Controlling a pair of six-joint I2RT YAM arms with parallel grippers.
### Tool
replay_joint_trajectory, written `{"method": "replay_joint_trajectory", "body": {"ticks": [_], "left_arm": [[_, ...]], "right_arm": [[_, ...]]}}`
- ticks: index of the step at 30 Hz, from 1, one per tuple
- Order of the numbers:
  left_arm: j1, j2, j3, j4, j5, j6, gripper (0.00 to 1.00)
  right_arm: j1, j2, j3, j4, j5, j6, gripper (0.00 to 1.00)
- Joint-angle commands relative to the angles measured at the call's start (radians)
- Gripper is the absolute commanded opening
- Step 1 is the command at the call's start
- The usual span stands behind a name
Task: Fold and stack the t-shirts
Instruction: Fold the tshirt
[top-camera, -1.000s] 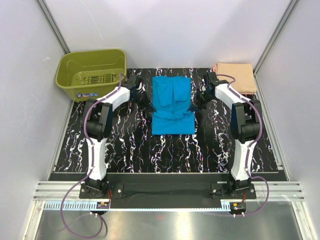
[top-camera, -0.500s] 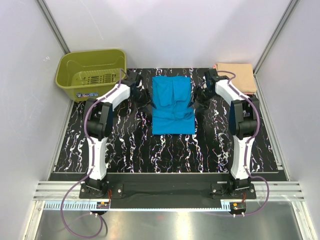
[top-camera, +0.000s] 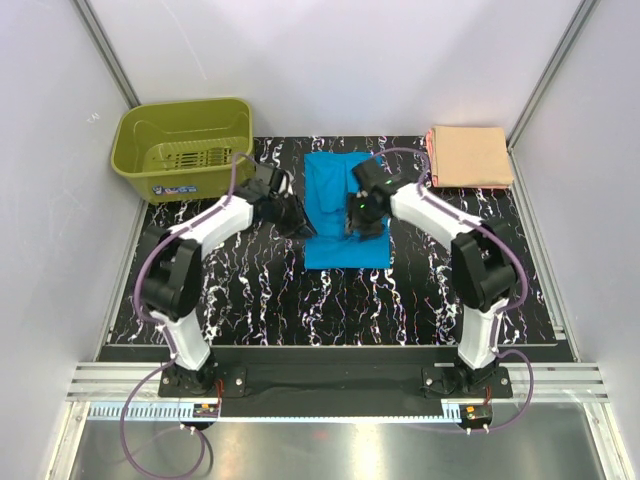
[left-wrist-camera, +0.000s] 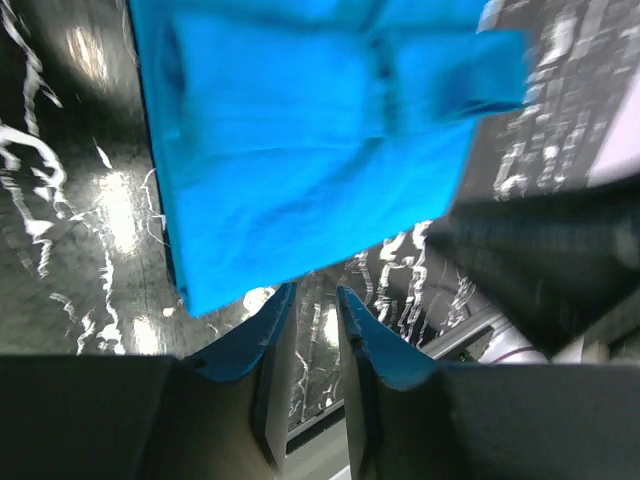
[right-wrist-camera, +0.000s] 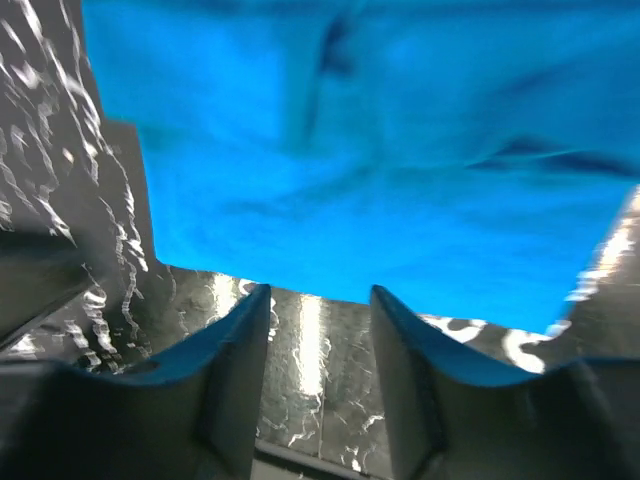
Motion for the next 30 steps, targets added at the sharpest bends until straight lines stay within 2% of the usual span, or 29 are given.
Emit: {"method": "replay_joint_trajectory", "body": {"ticks": [1, 2, 6, 15, 23, 30], "left_arm": [[0.006, 0.064, -0.015, 0.102, 0.071, -0.047, 0.26], [0.003, 0.075, -0.002, 0.103, 0.07, -0.047, 0.26], [0.003, 0.138, 0.007, 0.118, 0.08, -0.054, 0.25], [-0.028, 0.188, -0.013, 0.085, 0.045, -0.039, 0.24], [-0.054, 0.236, 0.021, 0.005, 0.011, -0.005, 0.24], [-0.057, 0.247, -0.001, 0.003, -0.003, 0.004, 0.24]], "right_arm": [[0.059, 0.016, -0.039, 0.11, 0.167, 0.059, 0.47], [0.065, 0.036, -0.046, 0.117, 0.181, 0.056, 0.42], [0.07, 0.07, -0.079, 0.166, 0.21, 0.053, 0.36], [0.076, 0.137, -0.037, 0.164, 0.27, 0.016, 0.38], [0.076, 0.199, 0.068, 0.119, 0.321, 0.005, 0.41], [0.076, 0.268, 0.18, 0.094, 0.375, -0.019, 0.42]]}}
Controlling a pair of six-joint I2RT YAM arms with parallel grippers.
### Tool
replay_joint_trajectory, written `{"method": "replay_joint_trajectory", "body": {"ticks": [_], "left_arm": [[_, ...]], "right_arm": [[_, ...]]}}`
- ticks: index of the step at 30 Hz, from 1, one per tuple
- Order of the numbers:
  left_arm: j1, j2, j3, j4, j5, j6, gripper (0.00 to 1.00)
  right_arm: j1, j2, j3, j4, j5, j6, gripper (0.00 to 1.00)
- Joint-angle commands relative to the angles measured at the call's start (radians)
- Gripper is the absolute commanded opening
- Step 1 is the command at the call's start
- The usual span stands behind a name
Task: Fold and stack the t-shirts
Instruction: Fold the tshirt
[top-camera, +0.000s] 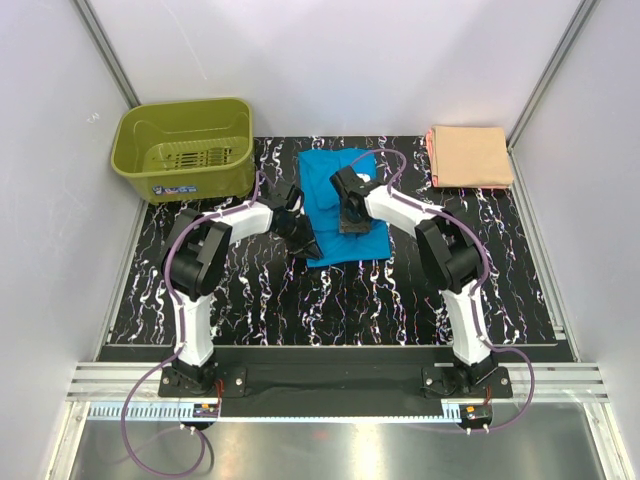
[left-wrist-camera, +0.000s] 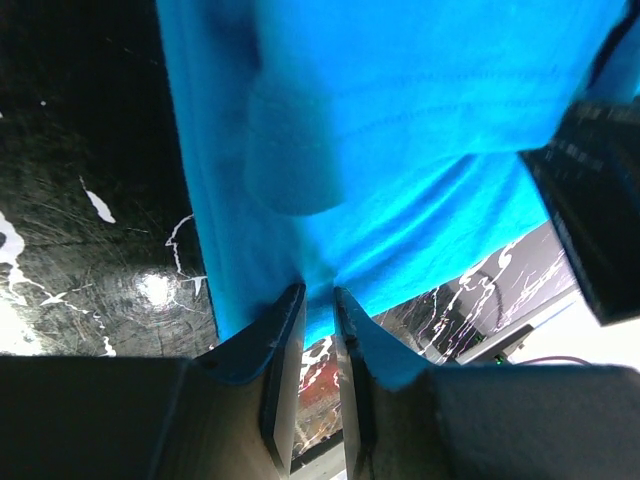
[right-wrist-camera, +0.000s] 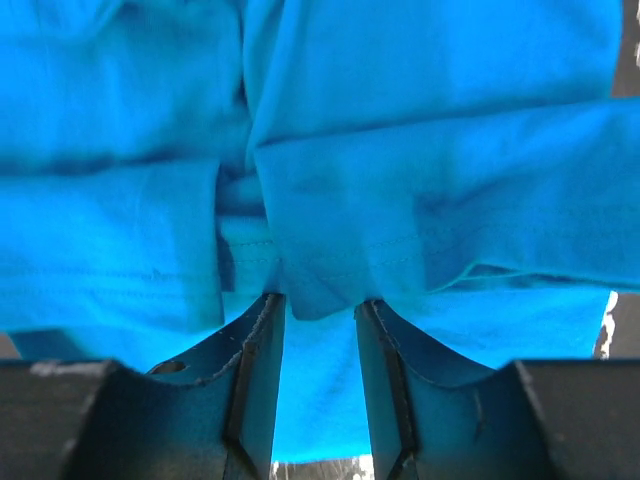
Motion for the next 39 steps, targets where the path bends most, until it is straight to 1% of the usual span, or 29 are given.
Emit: {"method": "replay_joint_trajectory", "body": {"ticks": [1, 4, 9, 12, 15, 16, 17, 19, 21, 22, 24, 25, 26, 27, 28, 29, 30, 31, 32, 33, 34, 36, 37, 38, 39], "left_arm": [[-0.006, 0.021, 0.001, -0.019, -0.032, 0.023, 0.24], [-0.009, 0.038, 0.007, -0.03, -0.03, 0.027, 0.24], [-0.017, 0.053, 0.016, -0.041, -0.038, 0.033, 0.24], [-0.026, 0.059, 0.014, -0.038, -0.04, 0.035, 0.24], [-0.035, 0.056, 0.01, -0.033, -0.043, 0.033, 0.24], [-0.037, 0.052, 0.01, -0.033, -0.041, 0.035, 0.24], [-0.037, 0.044, 0.011, -0.031, -0.043, 0.035, 0.24], [-0.037, 0.017, 0.028, -0.054, -0.053, 0.055, 0.26], [-0.034, -0.006, 0.068, -0.085, -0.073, 0.081, 0.29], [-0.029, -0.032, 0.095, -0.102, -0.087, 0.087, 0.33], [-0.021, -0.054, 0.123, -0.108, -0.095, 0.108, 0.36], [-0.018, -0.062, 0.14, -0.113, -0.096, 0.116, 0.38], [-0.009, -0.059, 0.155, -0.114, -0.089, 0.121, 0.4], [-0.006, -0.051, 0.192, -0.11, -0.074, 0.136, 0.41], [-0.001, -0.04, 0.212, -0.113, -0.052, 0.145, 0.41], [0.003, -0.013, 0.232, -0.122, -0.049, 0.151, 0.41], [0.008, 0.0, 0.263, -0.12, -0.047, 0.158, 0.41], [0.011, 0.012, 0.27, -0.108, -0.025, 0.158, 0.39], [0.017, 0.021, 0.277, -0.091, -0.015, 0.155, 0.37], [0.018, 0.044, 0.28, -0.076, -0.007, 0.148, 0.34], [0.022, 0.055, 0.281, -0.045, -0.003, 0.133, 0.34], [0.028, 0.101, 0.289, -0.03, 0.008, 0.115, 0.31], [0.031, 0.112, 0.287, -0.03, 0.009, 0.109, 0.31], [0.032, 0.122, 0.28, -0.028, 0.013, 0.104, 0.3], [0.032, 0.127, 0.269, -0.022, 0.013, 0.096, 0.29]], "right_arm": [[0.0, 0.037, 0.095, 0.003, 0.079, -0.027, 0.42], [0.0, 0.05, 0.131, -0.01, 0.099, -0.044, 0.42], [-0.022, 0.086, 0.184, 0.033, 0.114, -0.074, 0.43], [-0.043, 0.134, 0.258, 0.078, 0.094, -0.121, 0.44], [-0.068, 0.206, 0.423, 0.055, 0.06, -0.153, 0.45], [-0.083, 0.241, 0.538, 0.033, 0.057, -0.168, 0.46], [-0.091, 0.255, 0.595, -0.018, 0.057, -0.179, 0.47], [-0.118, 0.274, 0.715, -0.066, 0.047, -0.196, 0.49], [-0.14, 0.263, 0.744, -0.123, -0.016, -0.207, 0.52], [-0.155, 0.225, 0.719, -0.138, -0.047, -0.213, 0.54], [-0.166, 0.168, 0.642, -0.131, -0.056, -0.217, 0.55], [-0.17, 0.096, 0.532, -0.116, -0.067, -0.225, 0.56], [-0.18, 0.061, 0.472, -0.081, -0.096, -0.223, 0.56], [-0.187, 0.024, 0.359, -0.067, -0.113, -0.217, 0.57], [-0.193, -0.042, 0.303, -0.051, -0.127, -0.204, 0.57], [-0.206, -0.076, 0.247, -0.006, -0.174, -0.203, 0.57], [-0.21, -0.107, 0.147, 0.015, -0.185, -0.203, 0.56], [-0.212, -0.155, 0.105, 0.031, -0.211, -0.2, 0.55], [-0.215, -0.177, 0.068, 0.06, -0.22, -0.193, 0.53], [-0.224, -0.196, 0.032, 0.079, -0.268, -0.188, 0.51], [-0.229, -0.222, -0.034, 0.096, -0.295, -0.168, 0.46], [-0.249, -0.236, -0.111, 0.13, -0.372, -0.144, 0.39], [-0.253, -0.239, -0.13, 0.136, -0.398, -0.128, 0.27], [-0.255, -0.237, -0.147, 0.136, -0.418, -0.124, 0.23], [-0.255, -0.24, -0.188, 0.139, -0.42, -0.119, 0.2]]}}
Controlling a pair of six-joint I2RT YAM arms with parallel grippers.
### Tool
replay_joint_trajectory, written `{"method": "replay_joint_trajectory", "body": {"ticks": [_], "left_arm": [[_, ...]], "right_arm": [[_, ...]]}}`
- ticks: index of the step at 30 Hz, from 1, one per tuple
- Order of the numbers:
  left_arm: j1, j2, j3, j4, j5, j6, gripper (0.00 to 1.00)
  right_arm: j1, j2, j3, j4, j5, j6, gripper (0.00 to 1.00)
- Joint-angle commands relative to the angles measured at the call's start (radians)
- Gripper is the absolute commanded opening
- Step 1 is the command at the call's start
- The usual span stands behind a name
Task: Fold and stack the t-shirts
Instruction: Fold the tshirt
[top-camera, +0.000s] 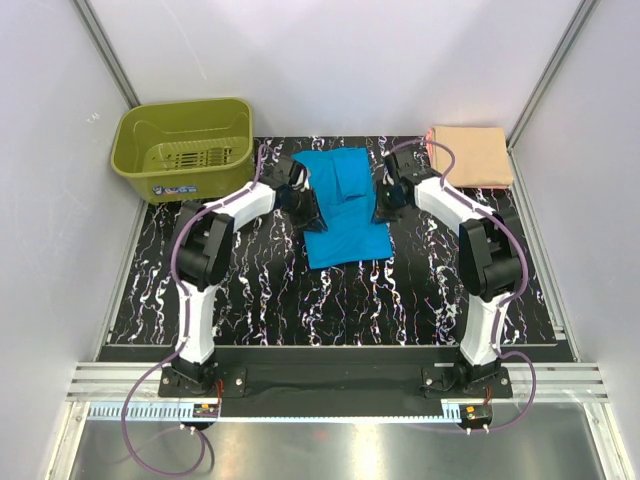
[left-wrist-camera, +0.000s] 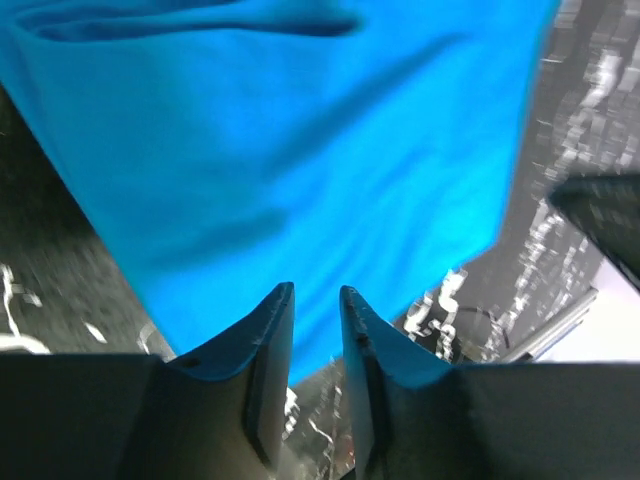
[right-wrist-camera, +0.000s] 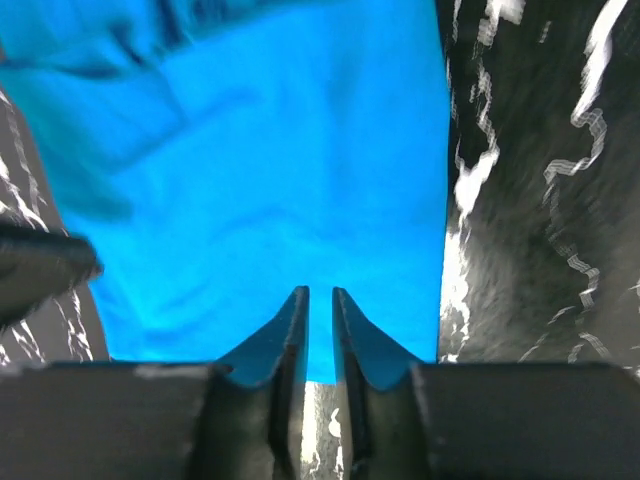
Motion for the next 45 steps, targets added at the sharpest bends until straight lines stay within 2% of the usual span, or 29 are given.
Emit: {"method": "replay_joint_trajectory", "body": {"ticks": [1, 5, 8, 15, 18, 21, 26, 28, 31, 34, 35, 36, 38, 45], "left_arm": [[0.002, 0.048, -0.018, 0.027, 0.033, -0.02, 0.28], [-0.015, 0.017, -0.136, 0.053, 0.01, -0.024, 0.28], [-0.032, -0.02, -0.197, 0.062, -0.014, -0.025, 0.28], [-0.086, -0.15, -0.389, 0.073, -0.054, 0.018, 0.28], [-0.106, -0.263, -0.492, 0.074, -0.051, 0.022, 0.29], [-0.11, -0.381, -0.564, 0.057, -0.027, 0.018, 0.33], [-0.11, -0.469, -0.503, 0.013, 0.018, 0.012, 0.39], [-0.106, -0.439, -0.463, 0.022, 0.047, -0.004, 0.39], [-0.095, -0.347, -0.391, 0.057, 0.076, -0.031, 0.38], [-0.084, -0.276, -0.32, 0.085, 0.085, -0.04, 0.34], [-0.08, -0.237, -0.303, 0.102, 0.09, -0.048, 0.34], [-0.067, -0.215, -0.279, 0.105, 0.099, -0.054, 0.33], [-0.044, -0.164, -0.254, 0.129, 0.113, -0.065, 0.32], [0.012, -0.054, -0.227, 0.116, 0.098, -0.025, 0.29]], "right_arm": [[-0.018, -0.049, -0.09, 0.081, -0.109, 0.041, 0.19], [-0.017, -0.06, -0.199, 0.126, -0.095, 0.084, 0.08], [-0.018, -0.083, -0.284, 0.127, -0.069, 0.122, 0.04], [0.006, -0.265, -0.635, 0.13, -0.091, 0.263, 0.04], [0.054, -0.446, -0.749, 0.095, -0.101, 0.309, 0.05], [0.077, -0.584, -0.806, 0.041, -0.121, 0.341, 0.11], [0.074, -0.654, -0.721, -0.006, -0.107, 0.285, 0.31], [0.062, -0.591, -0.667, 0.0, -0.114, 0.233, 0.34], [0.043, -0.451, -0.53, 0.006, -0.147, 0.19, 0.34], [0.037, -0.336, -0.415, 0.012, -0.149, 0.171, 0.27], [0.029, -0.316, -0.37, 0.014, -0.15, 0.167, 0.23], [0.025, -0.278, -0.351, 0.017, -0.153, 0.162, 0.14], [0.002, -0.22, -0.31, 0.035, -0.163, 0.157, 0.07], [-0.084, -0.06, -0.269, 0.069, -0.206, 0.131, 0.01]]}}
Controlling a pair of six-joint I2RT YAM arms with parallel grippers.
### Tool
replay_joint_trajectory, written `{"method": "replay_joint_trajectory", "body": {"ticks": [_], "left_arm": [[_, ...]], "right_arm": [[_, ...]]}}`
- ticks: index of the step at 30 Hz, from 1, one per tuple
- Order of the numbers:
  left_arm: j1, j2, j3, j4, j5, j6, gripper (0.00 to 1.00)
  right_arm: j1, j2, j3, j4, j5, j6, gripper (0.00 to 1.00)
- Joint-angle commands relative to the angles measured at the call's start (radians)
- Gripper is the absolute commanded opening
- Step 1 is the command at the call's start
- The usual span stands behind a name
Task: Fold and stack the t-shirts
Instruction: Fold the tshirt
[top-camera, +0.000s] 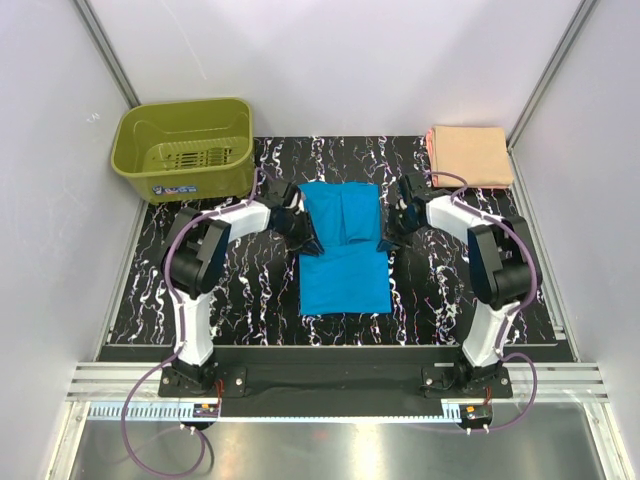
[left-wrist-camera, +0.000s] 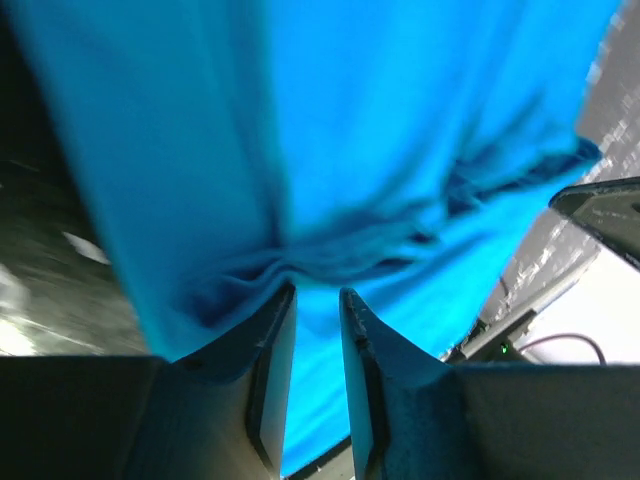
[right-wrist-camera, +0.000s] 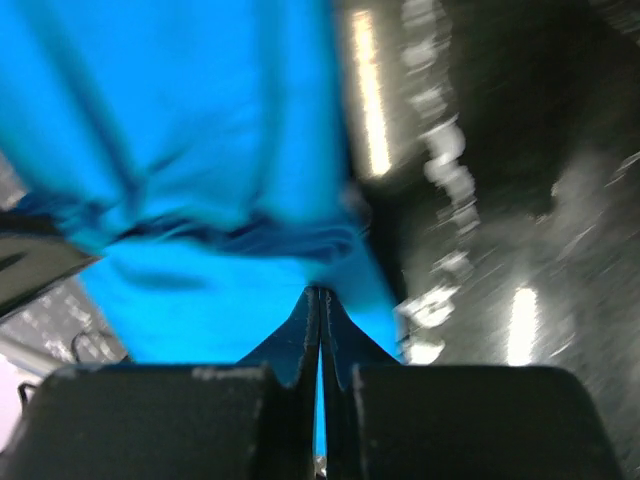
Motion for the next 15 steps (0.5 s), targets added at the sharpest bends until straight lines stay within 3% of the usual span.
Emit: {"method": "replay_joint_trajectory", "body": {"ticks": [1, 10, 12, 15], "left_arm": [[0.028, 0.038, 0.054, 0.008, 0.014, 0.036, 0.29], [0.053, 0.035, 0.049, -0.058, -0.04, 0.126, 0.28], [0.051, 0.0, 0.049, -0.073, -0.029, 0.143, 0.32], [0.047, -0.089, 0.058, -0.102, -0.054, 0.164, 0.44]], "right_arm": [[-0.044, 0.065, 0.035, 0.015, -0.034, -0.039, 0.0], [-0.087, 0.099, 0.002, 0.019, 0.005, -0.065, 0.0], [-0.089, 0.085, 0.012, 0.01, -0.004, -0.076, 0.04], [-0.089, 0.059, 0.066, -0.04, -0.005, -0.093, 0.17]]}}
